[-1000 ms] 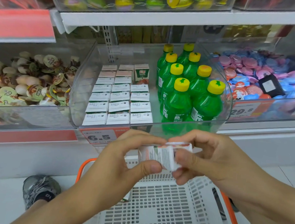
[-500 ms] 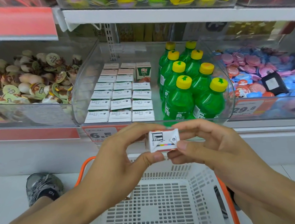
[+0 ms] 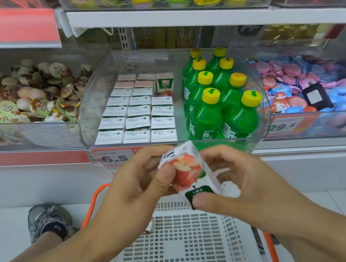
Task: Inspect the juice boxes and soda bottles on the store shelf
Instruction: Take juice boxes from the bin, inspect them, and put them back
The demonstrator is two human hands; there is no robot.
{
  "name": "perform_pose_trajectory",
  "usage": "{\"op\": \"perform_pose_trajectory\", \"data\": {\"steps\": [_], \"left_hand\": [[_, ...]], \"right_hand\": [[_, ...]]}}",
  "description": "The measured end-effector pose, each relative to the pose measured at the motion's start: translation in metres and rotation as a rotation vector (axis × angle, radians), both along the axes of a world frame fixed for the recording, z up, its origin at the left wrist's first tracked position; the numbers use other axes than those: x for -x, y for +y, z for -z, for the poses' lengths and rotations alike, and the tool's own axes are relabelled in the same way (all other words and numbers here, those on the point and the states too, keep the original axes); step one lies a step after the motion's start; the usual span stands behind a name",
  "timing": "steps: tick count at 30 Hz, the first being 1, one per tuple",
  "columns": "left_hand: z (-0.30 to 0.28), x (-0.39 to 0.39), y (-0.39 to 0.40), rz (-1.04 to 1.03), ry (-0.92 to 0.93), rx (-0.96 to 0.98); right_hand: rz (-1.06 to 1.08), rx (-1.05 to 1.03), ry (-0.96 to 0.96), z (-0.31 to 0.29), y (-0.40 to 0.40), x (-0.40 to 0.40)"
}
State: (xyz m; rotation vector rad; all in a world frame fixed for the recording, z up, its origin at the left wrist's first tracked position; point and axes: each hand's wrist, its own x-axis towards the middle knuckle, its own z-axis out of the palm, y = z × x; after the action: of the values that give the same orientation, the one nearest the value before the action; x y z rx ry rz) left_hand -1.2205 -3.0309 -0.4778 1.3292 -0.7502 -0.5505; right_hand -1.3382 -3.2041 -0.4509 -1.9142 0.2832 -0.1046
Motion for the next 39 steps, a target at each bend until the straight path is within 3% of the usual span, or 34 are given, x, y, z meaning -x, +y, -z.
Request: {"op": "perform_pose_trajectory", "data": {"steps": [3, 5, 8, 12, 16, 19, 23, 26, 30, 34, 39], "left_hand": [[0.001, -0.001, -0.001, -0.031, 0.205, 0.023], [-0.003, -0.005, -0.002, -0.056, 0.219, 0.036], [-0.009, -0.013, 0.003, -0.049, 0.057, -0.045], [-0.011, -0.015, 0.009, 0.01, -0.22, -0.145], [-0.015, -0.03, 0.006, -0.184, -0.746, -0.229], [-0.016, -0.053, -0.001, -0.308, -0.881, -0.324], [-0.007, -0.081, -0.003, -0.231, -1.104, -0.685], [-0.005, -0.087, 0.0, -0.229, -1.132, -0.701], [-0.003, -0.088, 0.001, -0.259, -1.171, -0.699], [0.0, -0.089, -0.002, -0.269, -1.197, -0.704], [0.002, -0.089, -0.003, -0.303, -1.238, -0.688]], "right_hand": [[-0.032, -0.212, 0.064, 0.0, 0.001, -0.002], [0.072, -0.283, 0.031, 0.001, -0.005, -0.003], [0.152, -0.306, -0.095, 0.001, -0.013, -0.006], [0.075, -0.377, -0.24, -0.007, -0.011, -0.004], [0.154, -0.199, -0.358, -0.015, -0.004, -0.008], [0.195, 0.038, -0.546, -0.033, 0.003, -0.025], [0.204, 0.739, -0.642, -0.062, -0.007, -0.077], [0.135, 1.061, -0.465, -0.071, -0.02, -0.129], [0.093, 1.198, -0.059, -0.06, -0.031, -0.18], [0.005, 1.104, 0.138, -0.071, -0.036, -0.211], [-0.152, 0.809, 0.419, -0.067, -0.053, -0.245]]}}
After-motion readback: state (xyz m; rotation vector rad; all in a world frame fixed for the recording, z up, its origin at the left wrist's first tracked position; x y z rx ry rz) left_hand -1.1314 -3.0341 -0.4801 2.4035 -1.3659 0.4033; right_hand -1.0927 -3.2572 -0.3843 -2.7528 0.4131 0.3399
